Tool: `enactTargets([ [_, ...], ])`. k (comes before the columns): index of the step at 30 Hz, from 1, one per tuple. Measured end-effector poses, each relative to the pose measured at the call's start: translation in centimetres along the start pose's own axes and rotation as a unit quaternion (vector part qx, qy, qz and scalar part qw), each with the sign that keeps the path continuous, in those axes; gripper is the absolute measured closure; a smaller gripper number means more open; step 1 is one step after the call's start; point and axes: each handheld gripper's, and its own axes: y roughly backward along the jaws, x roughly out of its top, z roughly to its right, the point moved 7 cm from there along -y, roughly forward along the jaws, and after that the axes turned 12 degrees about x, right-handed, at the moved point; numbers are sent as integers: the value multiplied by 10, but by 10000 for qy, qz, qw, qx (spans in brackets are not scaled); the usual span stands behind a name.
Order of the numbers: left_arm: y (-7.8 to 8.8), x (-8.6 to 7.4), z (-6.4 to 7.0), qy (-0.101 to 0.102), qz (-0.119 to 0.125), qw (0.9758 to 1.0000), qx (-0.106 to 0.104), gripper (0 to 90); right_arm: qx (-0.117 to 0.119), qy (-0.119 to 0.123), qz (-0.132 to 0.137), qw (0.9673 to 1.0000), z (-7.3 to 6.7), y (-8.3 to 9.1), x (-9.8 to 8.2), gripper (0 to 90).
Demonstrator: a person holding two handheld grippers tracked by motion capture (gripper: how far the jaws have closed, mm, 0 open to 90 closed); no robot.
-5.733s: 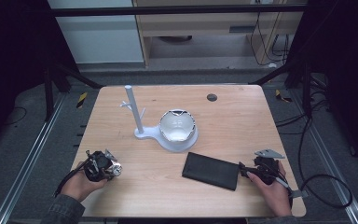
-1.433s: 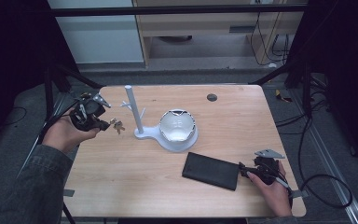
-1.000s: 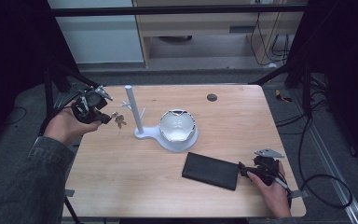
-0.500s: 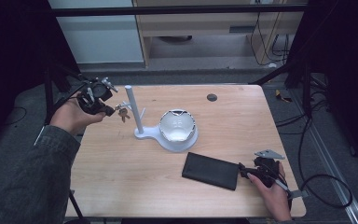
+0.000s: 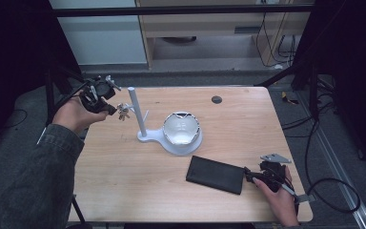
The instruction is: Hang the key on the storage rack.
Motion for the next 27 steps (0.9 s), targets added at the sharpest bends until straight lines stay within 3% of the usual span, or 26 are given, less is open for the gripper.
enactTargets([
  [10, -3, 5, 2, 39, 4, 10000, -77, 900, -6, 14, -5, 10000, 0, 0, 0, 70],
  [16, -10, 10, 4, -7, -105, 9999, 4, 900, 16, -6, 14, 10000, -1, 0, -1, 70],
  [21, -13, 11, 4, 50, -62, 10000, -11, 893, 18, -4, 14, 10000, -1, 0, -1, 70],
  [24, -7, 8, 0, 176, 334, 9991, 189, 731, 23, -3, 8, 10000, -1, 1, -1, 70],
  [27, -1, -2, 7, 272, 604, 9975, 243, 670, 23, 5, 6, 10000, -1, 1, -1, 70],
])
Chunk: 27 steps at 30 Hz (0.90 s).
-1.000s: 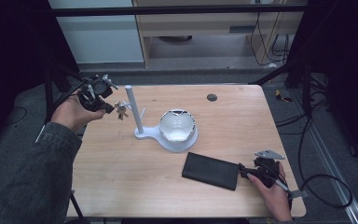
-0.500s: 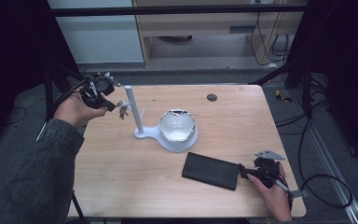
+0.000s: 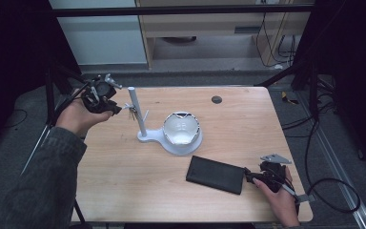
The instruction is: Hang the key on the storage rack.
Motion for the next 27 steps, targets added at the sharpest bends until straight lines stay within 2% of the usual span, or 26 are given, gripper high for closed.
enactTargets([
  [2, 4, -8, 6, 12, 188, 9998, 82, 598, 8, -15, -4, 10000, 0, 0, 0, 70],
  [5, 7, -20, 20, 56, 453, 9989, 51, 479, 12, 10, 4, 10000, 0, 0, 0, 70],
  [10, 7, -36, 45, 27, 632, 9980, -3, 314, 13, 10, 3, 10000, 0, 0, 0, 70],
  [11, 7, -37, 50, 71, 706, 9975, -35, 282, 14, 11, 4, 10000, 0, 0, 0, 70],
  [12, 7, -37, 50, 71, 706, 9975, -35, 243, 14, 11, 4, 10000, 0, 0, 0, 70],
  [13, 5, -39, 60, 133, 829, 9964, -102, 217, 15, 23, -6, 10000, 0, 0, 0, 69],
  [14, 5, -39, 60, 133, 829, 9964, -102, 206, 15, 23, -6, 10000, 0, 0, 0, 69],
  [15, 3, -40, 73, 105, 900, 9956, -238, 177, 17, 24, -7, 10000, 0, 0, 0, 70],
  [16, 1, -41, 80, 55, 947, 9950, -303, 147, 19, 16, -2, 10000, 0, 0, 0, 70],
  [18, -4, -41, 95, 49, 1079, 9929, -495, 129, 20, 8, -6, 10000, 0, 0, 0, 69],
  [22, -17, -37, 134, 105, 1384, 9860, -926, 89, 55, 17, -28, 10000, -1, 1, 0, 70],
  [23, -21, -36, 142, 112, 1403, 9851, -991, 89, 103, 48, -33, 9999, -2, 3, 0, 67],
  [27, -45, -32, 189, 131, 1496, 9784, -1423, 111, 43, 220, 310, 9993, -9, 18, 6, 66],
])
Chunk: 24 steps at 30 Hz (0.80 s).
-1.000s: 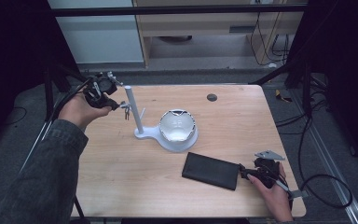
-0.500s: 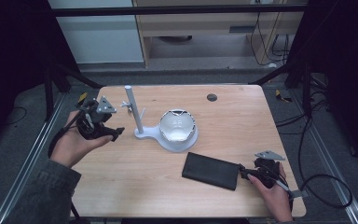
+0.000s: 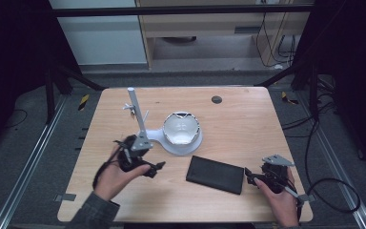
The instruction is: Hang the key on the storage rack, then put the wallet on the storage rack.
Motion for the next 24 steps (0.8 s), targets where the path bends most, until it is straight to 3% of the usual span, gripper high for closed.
enactTargets([
  [2, -19, -4, 18, -12, -57, 9995, -318, 181, -29, 46, 123, 9999, -5, 8, 2, 73],
  [4, -34, -8, 34, -150, -200, 9984, -507, 183, -69, 119, 217, 9997, -10, 12, 4, 90],
  [6, -42, -14, 44, -528, -427, 9962, -546, 170, -86, 197, 307, 9993, -14, 15, 7, 121],
  [7, -45, -16, 48, -542, -437, 9961, -550, 162, -96, 233, 363, 9990, -15, 17, 10, 131],
  [11, -50, -26, 60, -557, -410, 9954, -667, 154, -85, 318, 490, 9983, -22, 20, 16, 164],
  [15, -49, -32, 65, -368, -237, 9968, -674, 146, -11, 499, 533, 9973, -30, 23, 20, 191],
  [19, -48, -32, 66, -199, -119, 9981, -568, 142, 60, 502, 544, 9972, -32, 26, 19, 202],
  [22, -51, -34, 66, -164, -186, 9978, -614, 165, 183, 483, 499, 9974, -33, 25, 18, 215],
  [24, -53, -37, 67, -161, -249, 9977, -606, 230, 282, 525, 429, 9973, -34, 24, 17, 229],
])
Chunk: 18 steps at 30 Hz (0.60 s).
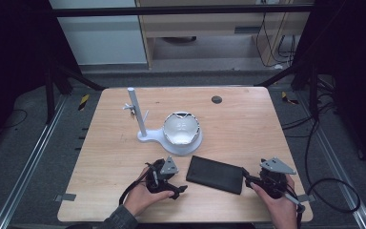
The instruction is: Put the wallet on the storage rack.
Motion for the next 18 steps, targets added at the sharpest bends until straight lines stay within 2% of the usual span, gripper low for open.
enactTargets([
  [2, -1, 0, 2, -31, -13, 10000, -23, 280, 64, 37, -31, 10000, -1, -1, 0, 274],
  [4, -1, 1, 4, -77, 25, 10000, 22, 403, 74, 60, -5, 10000, -3, 0, 0, 319],
  [5, -2, 2, 5, -42, 28, 10000, 33, 426, 82, 92, 11, 9999, -4, 0, 1, 344],
  [8, -3, 4, 5, -66, 22, 9999, 108, 574, 138, 135, 29, 9998, -7, -1, 1, 390],
  [9, -3, 4, 5, -101, 15, 9999, 131, 651, 164, 157, 35, 9997, -7, -1, 1, 410],
  [12, -5, 6, 4, -131, -31, 9998, 173, 772, 210, 202, 69, 9996, -8, -1, 1, 447],
  [14, -6, 6, 2, -88, -68, 9998, 168, 823, 250, 205, 93, 9994, -9, -1, 1, 464],
  [18, -8, 3, 0, -203, -264, 9992, 212, 882, 337, 222, 94, 9991, -11, -2, 1, 480],
])
